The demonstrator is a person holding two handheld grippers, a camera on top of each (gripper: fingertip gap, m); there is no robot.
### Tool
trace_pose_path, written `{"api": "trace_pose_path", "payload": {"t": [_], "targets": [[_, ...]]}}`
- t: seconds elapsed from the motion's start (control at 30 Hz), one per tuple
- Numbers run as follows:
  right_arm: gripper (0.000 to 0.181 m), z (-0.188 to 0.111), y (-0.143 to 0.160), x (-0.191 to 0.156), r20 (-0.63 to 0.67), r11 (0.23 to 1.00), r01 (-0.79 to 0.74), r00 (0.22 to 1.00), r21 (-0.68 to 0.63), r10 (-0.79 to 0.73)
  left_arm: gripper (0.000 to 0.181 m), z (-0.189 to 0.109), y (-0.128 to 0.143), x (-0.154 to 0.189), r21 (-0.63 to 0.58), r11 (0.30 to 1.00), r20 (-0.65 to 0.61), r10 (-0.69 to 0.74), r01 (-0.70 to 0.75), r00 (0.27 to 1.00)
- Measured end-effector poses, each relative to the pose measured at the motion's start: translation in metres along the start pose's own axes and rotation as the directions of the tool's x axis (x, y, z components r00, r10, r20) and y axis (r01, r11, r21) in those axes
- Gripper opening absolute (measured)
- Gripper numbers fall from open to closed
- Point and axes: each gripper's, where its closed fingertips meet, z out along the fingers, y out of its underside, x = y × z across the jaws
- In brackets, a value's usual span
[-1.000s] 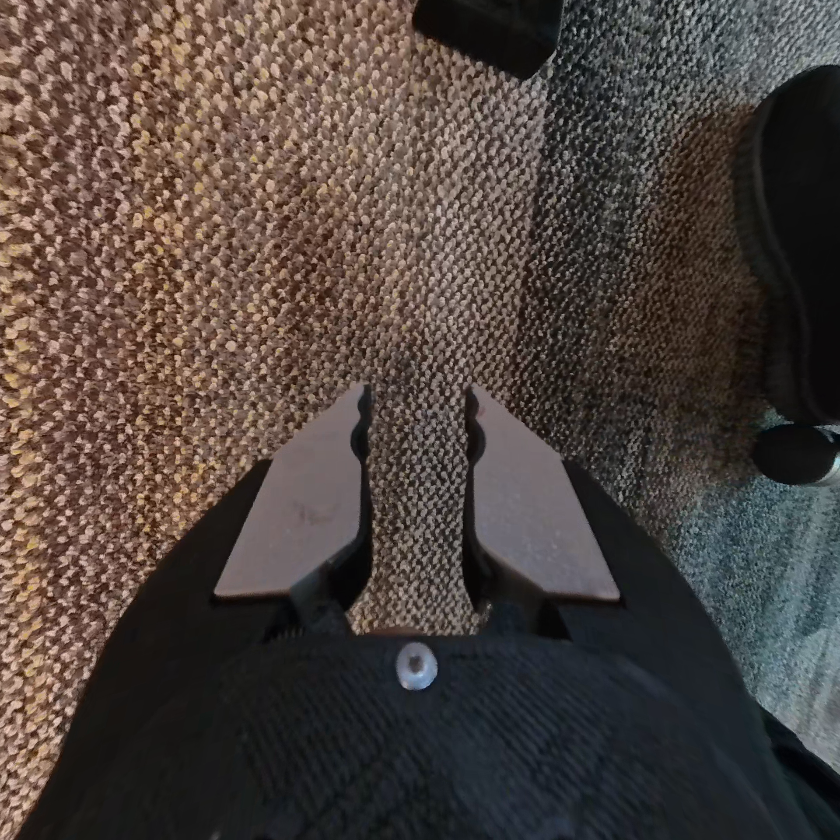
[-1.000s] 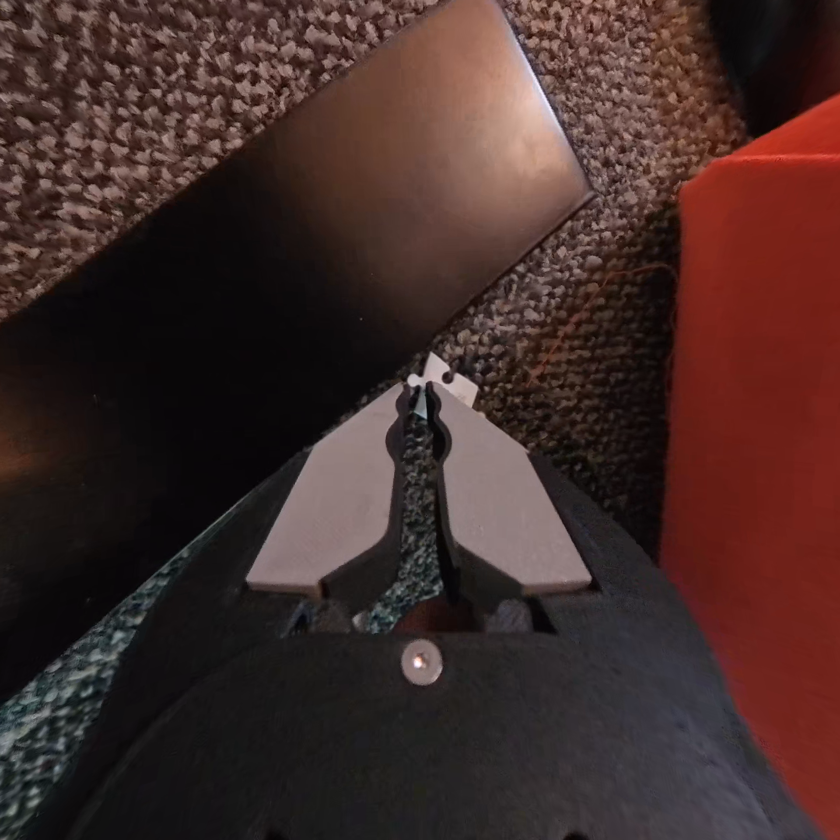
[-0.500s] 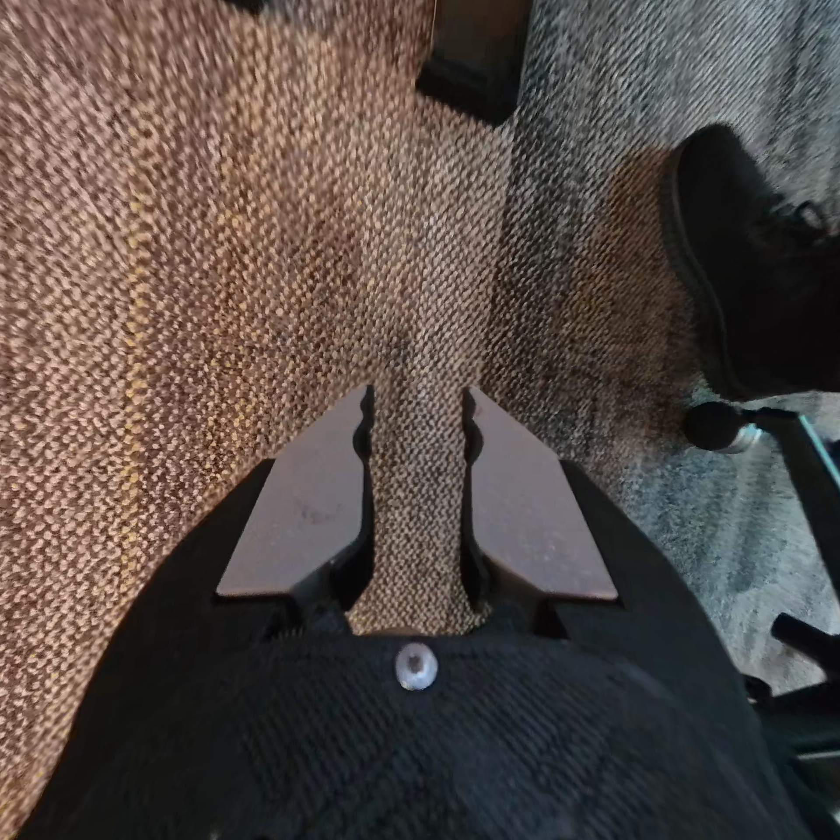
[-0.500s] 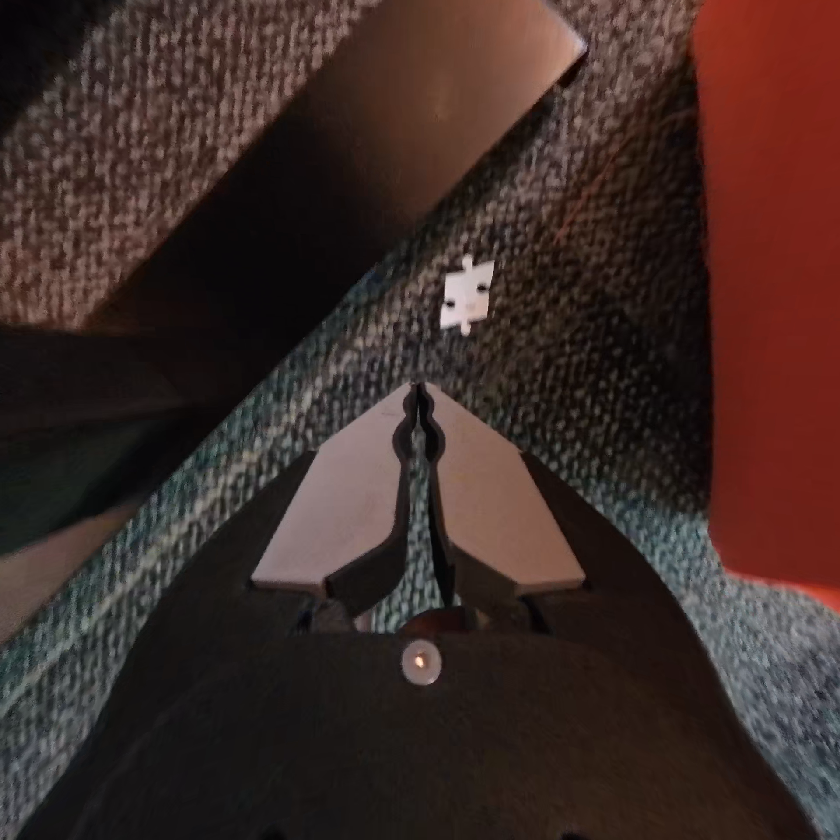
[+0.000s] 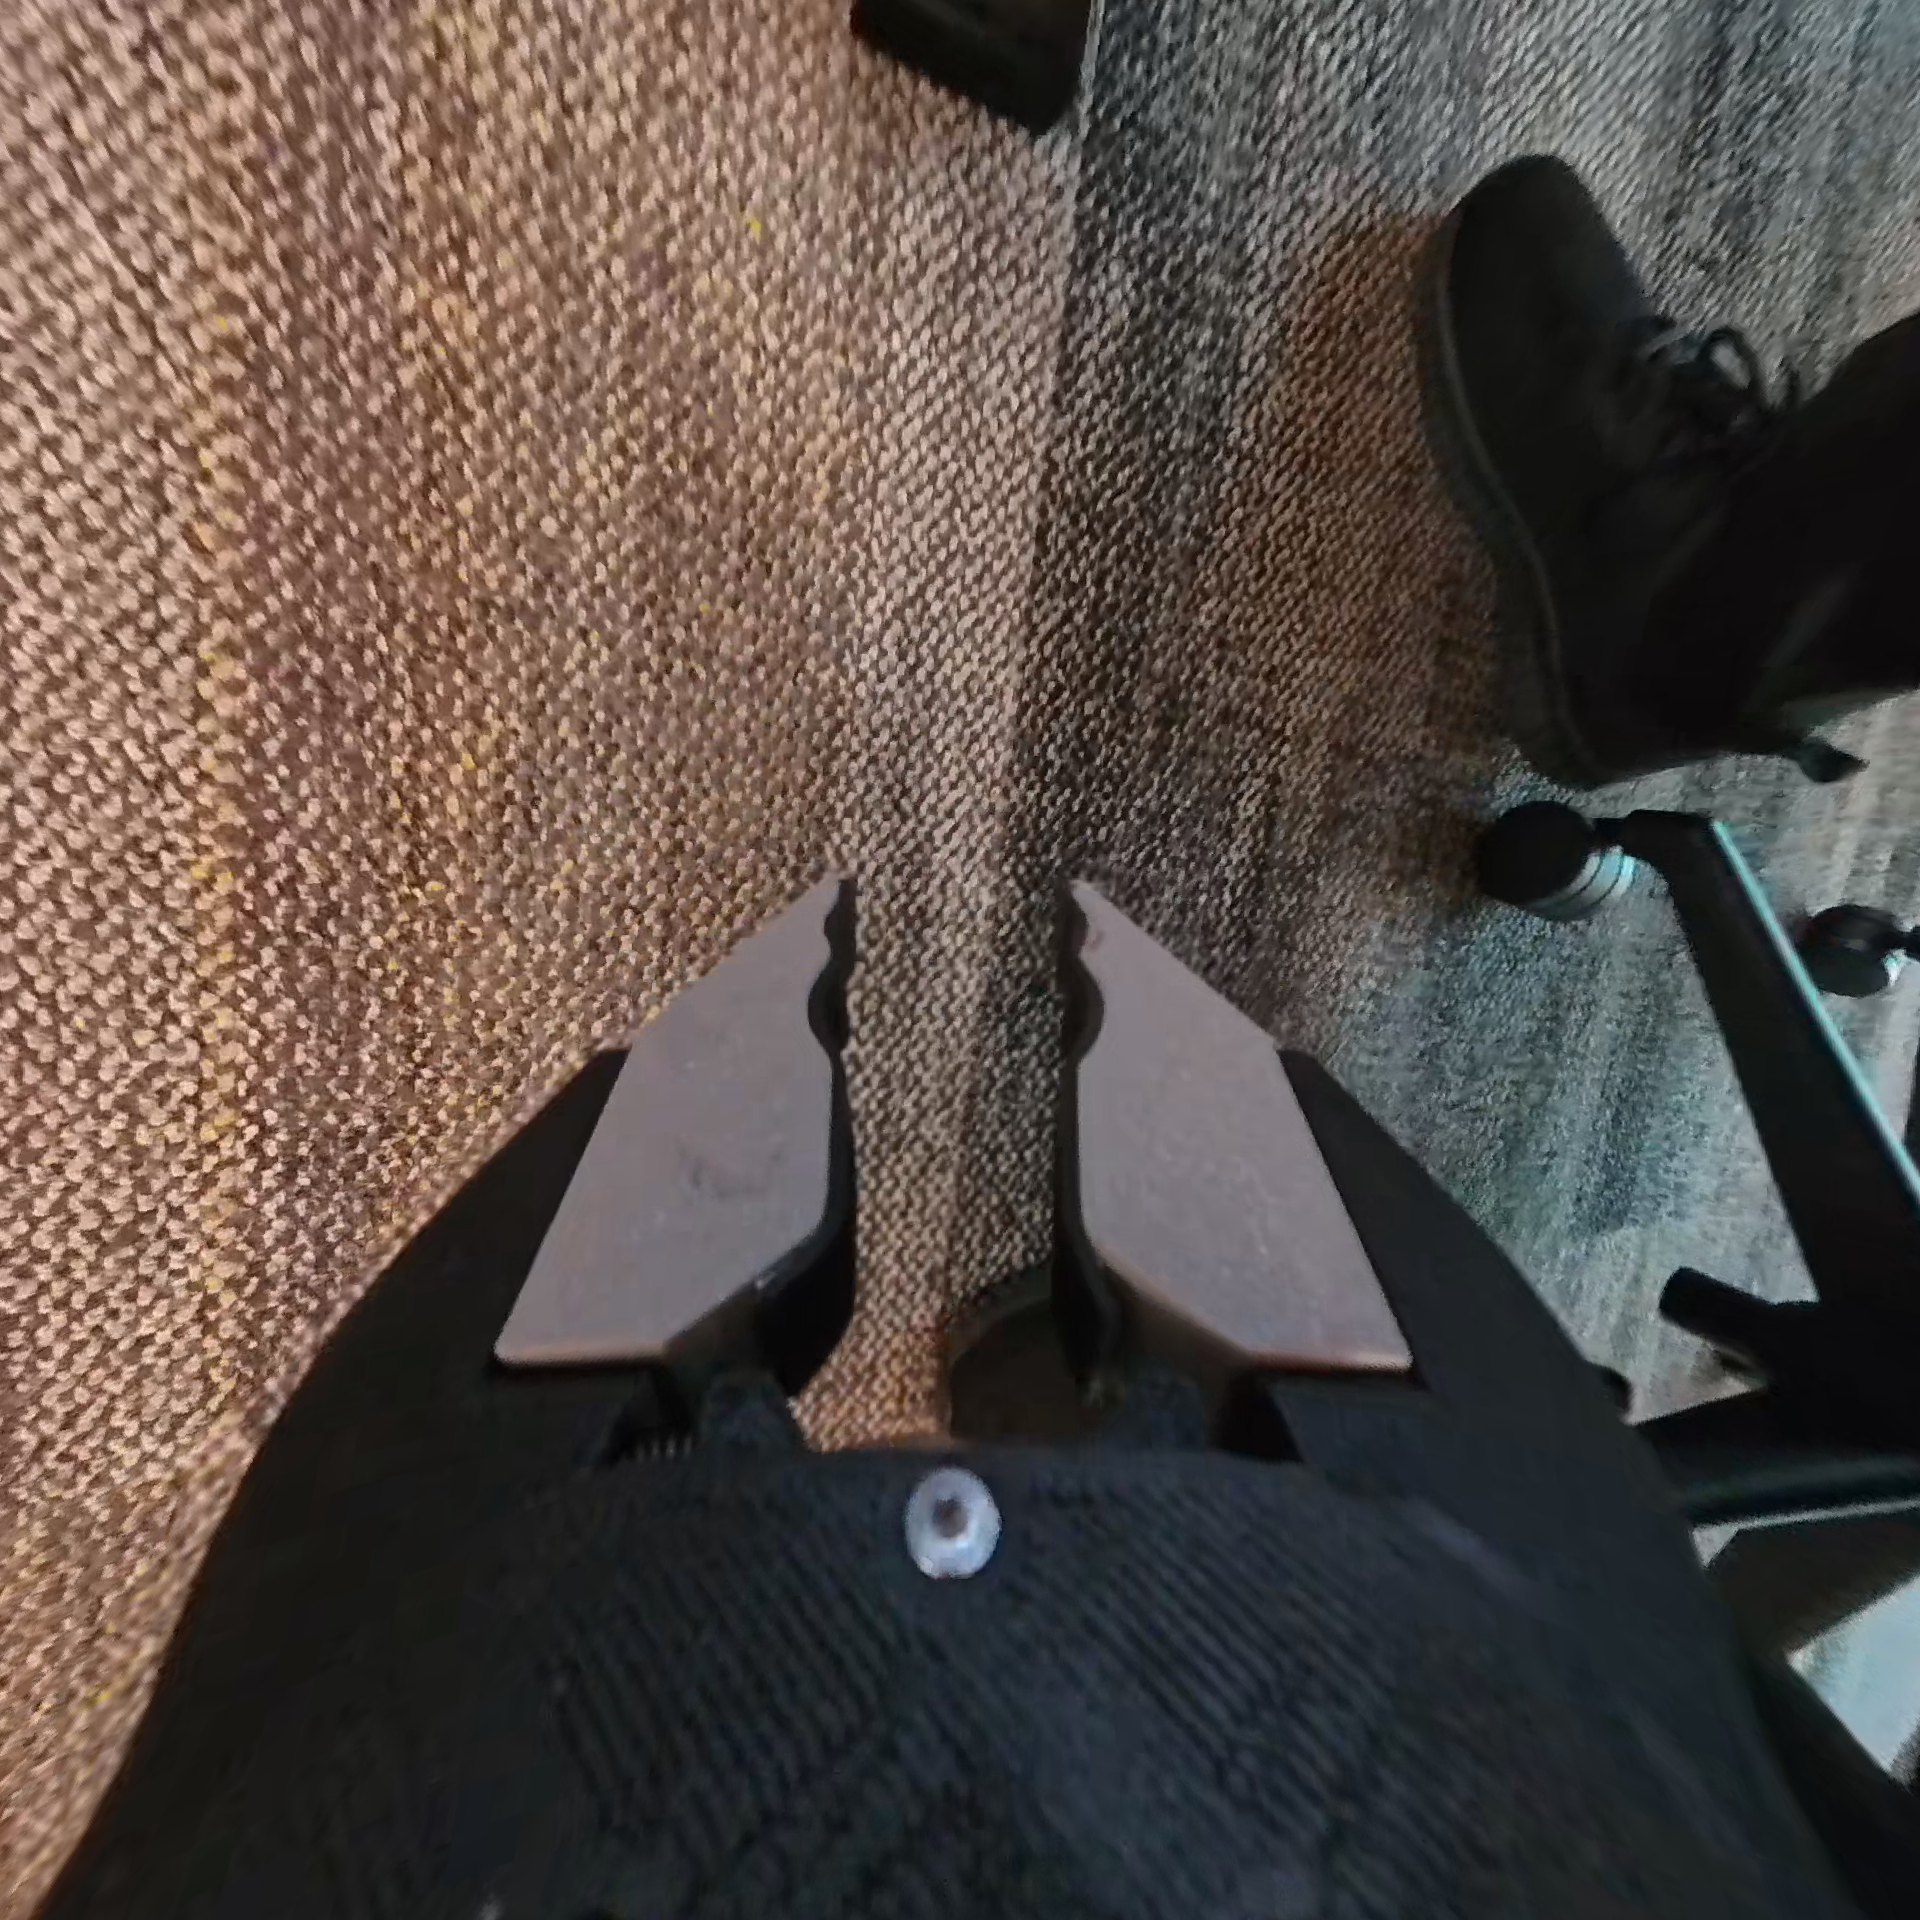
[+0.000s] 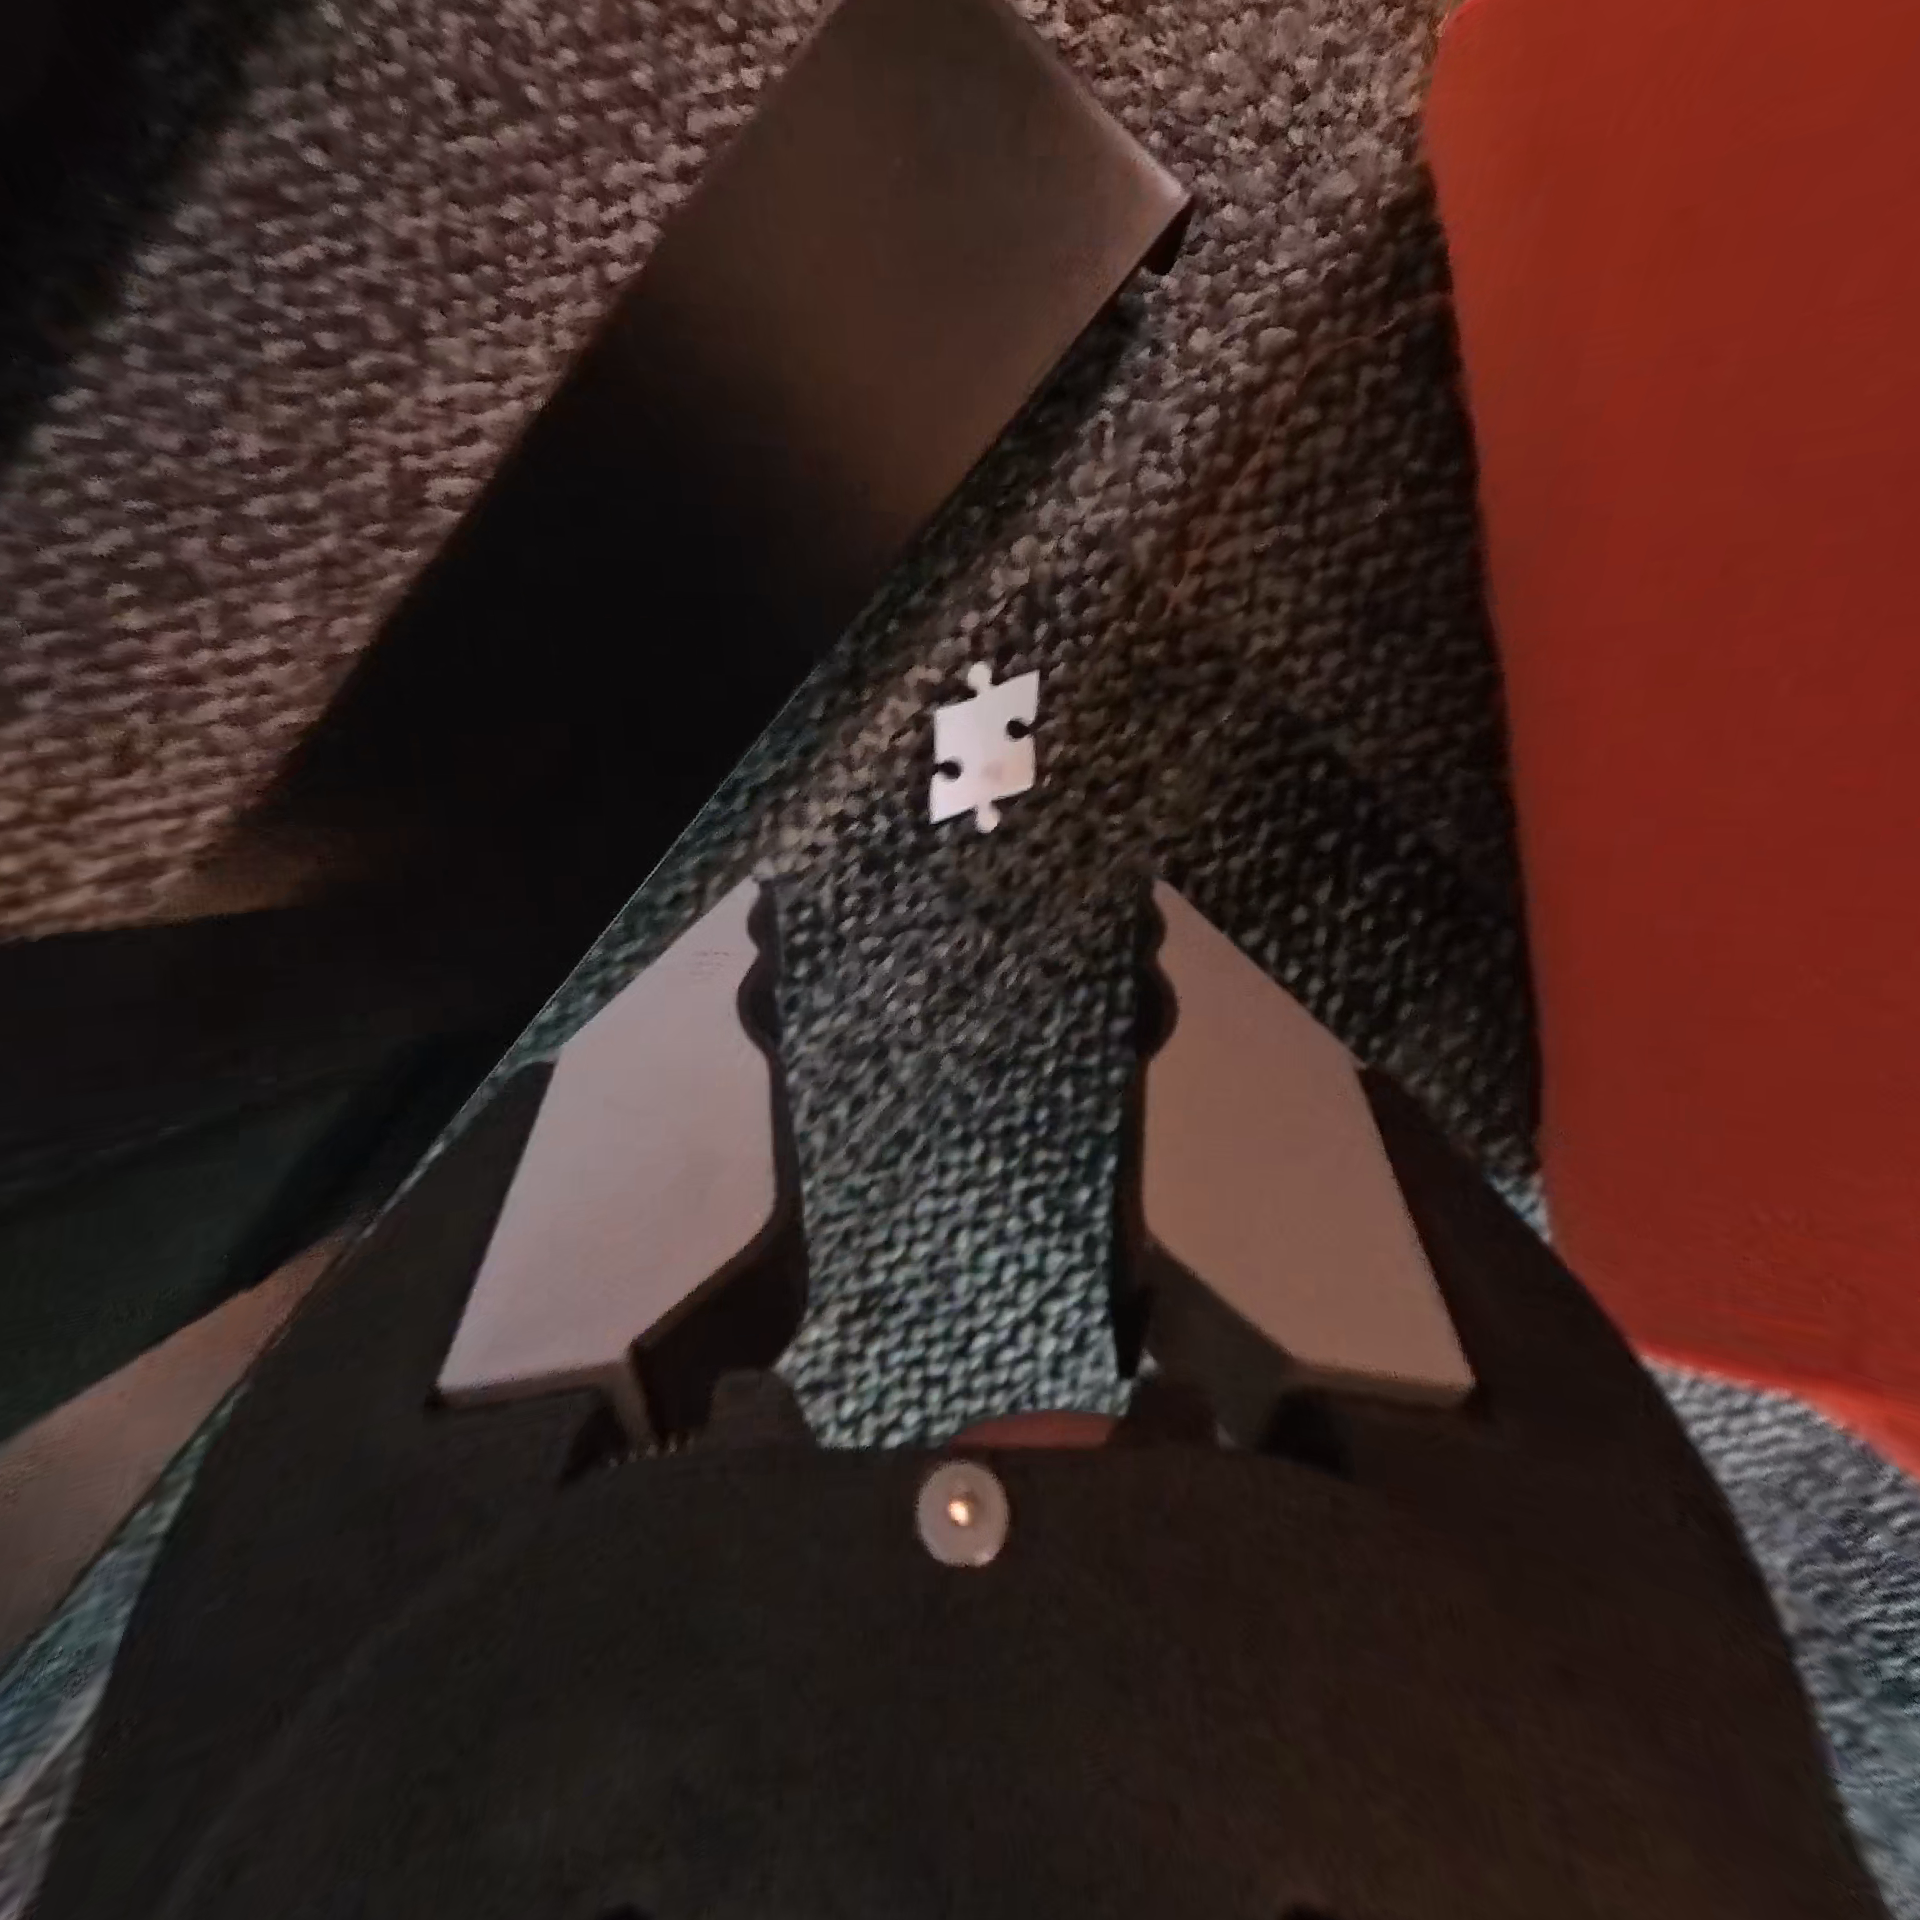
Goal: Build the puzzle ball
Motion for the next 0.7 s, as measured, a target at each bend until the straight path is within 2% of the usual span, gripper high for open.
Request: {"api": "trace_pose_path", "payload": {"t": [0.13, 0.27, 0.3, 0.33, 0.37, 0.47, 0.57, 0.7], "targets": [[0.061, 0.029, -0.024, 0.009, -0.051, 0.998, 0.063, 0.997, -0.019, -0.064, 0.036, 0.011, 0.007, -0.011, -0.053, 0.998, 0.018, 0.027, -0.026, 0.999], [0.056, 0.061, -0.015, 0.015, -0.091, 0.987, 0.080, 0.991, -0.141, -0.094, 0.036, 0.018, -0.003, -0.022, -0.060, 0.997, 0.002, -0.038, 0.038, 0.999], [0.052, 0.065, -0.011, 0.012, -0.070, 0.985, 0.079, 0.993, -0.155, -0.091, 0.036, 0.018, -0.007, -0.023, -0.061, 0.997, -0.003, -0.049, 0.049, 0.999], [0.029, 0.067, -0.012, 0.008, -0.037, 0.988, 0.072, 0.996, -0.139, -0.078, 0.036, 0.018, -0.011, -0.023, -0.062, 0.997, -0.008, -0.054, 0.054, 0.998], [0.022, 0.068, -0.011, 0.006, -0.021, 0.990, 0.063, 0.998, -0.129, -0.066, 0.036, 0.016, -0.016, -0.023, -0.058, 0.997, -0.010, -0.053, 0.053, 0.999], [0.022, 0.065, -0.005, 0.005, -0.001, 0.993, -0.023, 1.000, -0.114, 0.023, 0.035, 0.009, -0.027, -0.017, -0.036, 0.999, -0.008, -0.025, 0.025, 1.000], [0.022, 0.055, 0.009, 0.003, -0.026, 0.988, 0.026, 0.999, -0.151, -0.030, 0.033, -0.005, -0.029, -0.010, -0.055, 0.998, -0.001, 0.008, -0.008, 1.000], [0.022, 0.027, 0.025, -0.010, 0.028, 0.993, 0.000, 1.000, -0.115, 0.003, 0.028, -0.052, -0.047, -0.003, -0.042, 0.999, 0.032, -0.008, 0.009, 0.999]]}}
